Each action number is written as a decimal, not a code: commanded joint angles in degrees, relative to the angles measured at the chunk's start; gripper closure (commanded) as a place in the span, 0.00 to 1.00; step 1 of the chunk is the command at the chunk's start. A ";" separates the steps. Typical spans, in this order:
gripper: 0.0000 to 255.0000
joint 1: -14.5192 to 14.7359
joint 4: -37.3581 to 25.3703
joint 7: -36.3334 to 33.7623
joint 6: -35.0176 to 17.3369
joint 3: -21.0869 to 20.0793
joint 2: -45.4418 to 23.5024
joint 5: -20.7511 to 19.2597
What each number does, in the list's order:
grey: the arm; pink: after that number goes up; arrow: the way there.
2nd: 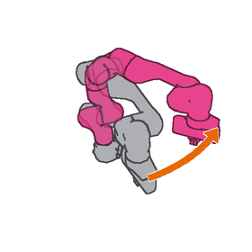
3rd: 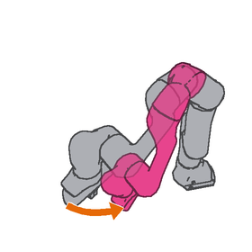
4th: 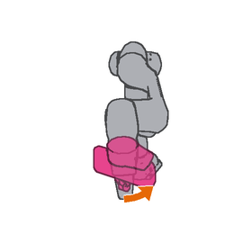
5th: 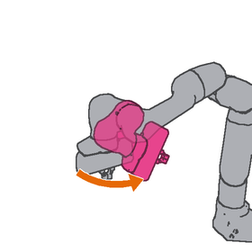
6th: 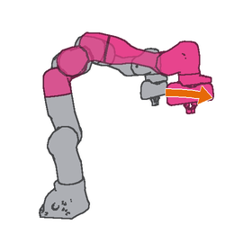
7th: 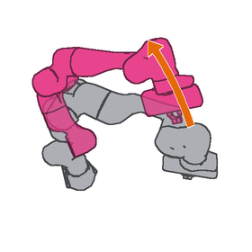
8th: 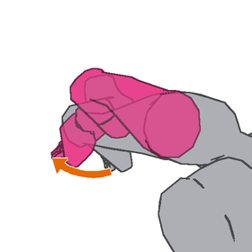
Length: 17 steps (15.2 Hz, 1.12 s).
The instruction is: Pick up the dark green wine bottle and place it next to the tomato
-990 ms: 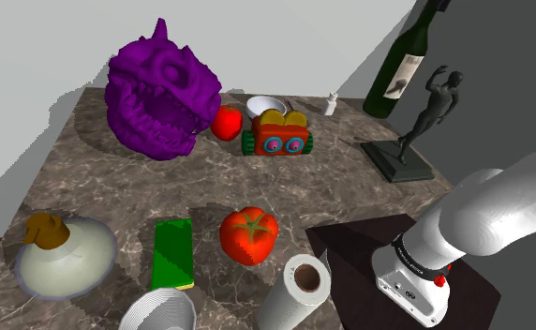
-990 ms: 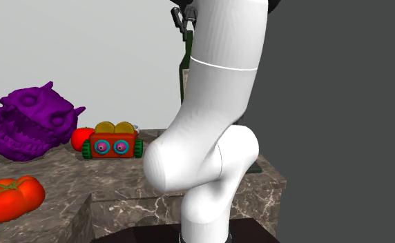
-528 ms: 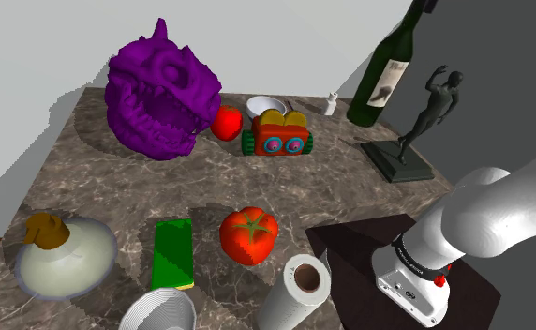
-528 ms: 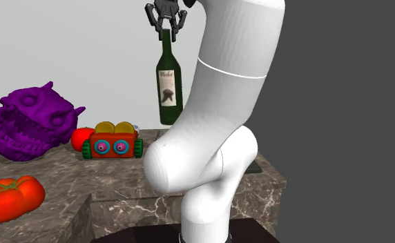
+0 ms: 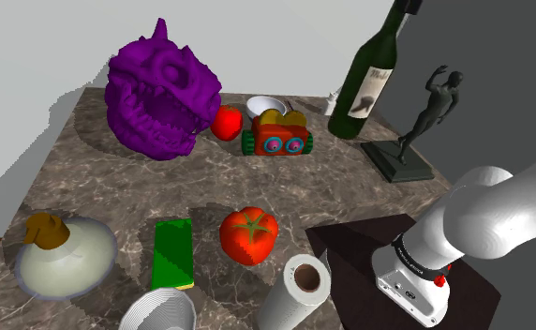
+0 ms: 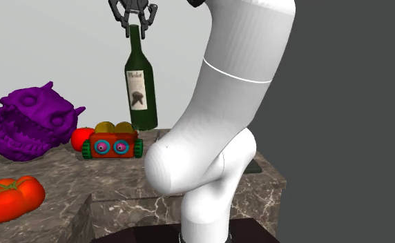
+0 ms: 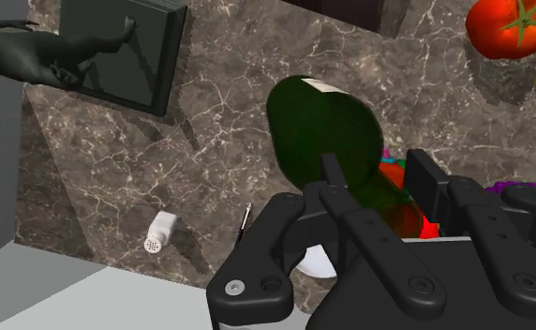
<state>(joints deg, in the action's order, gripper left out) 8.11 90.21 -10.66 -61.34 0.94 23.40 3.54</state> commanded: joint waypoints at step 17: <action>1.00 6.85 -10.09 -28.94 -3.90 -20.00 -10.92 7.07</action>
<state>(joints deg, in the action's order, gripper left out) 14.51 79.64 -38.17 -64.33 -18.12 12.68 10.40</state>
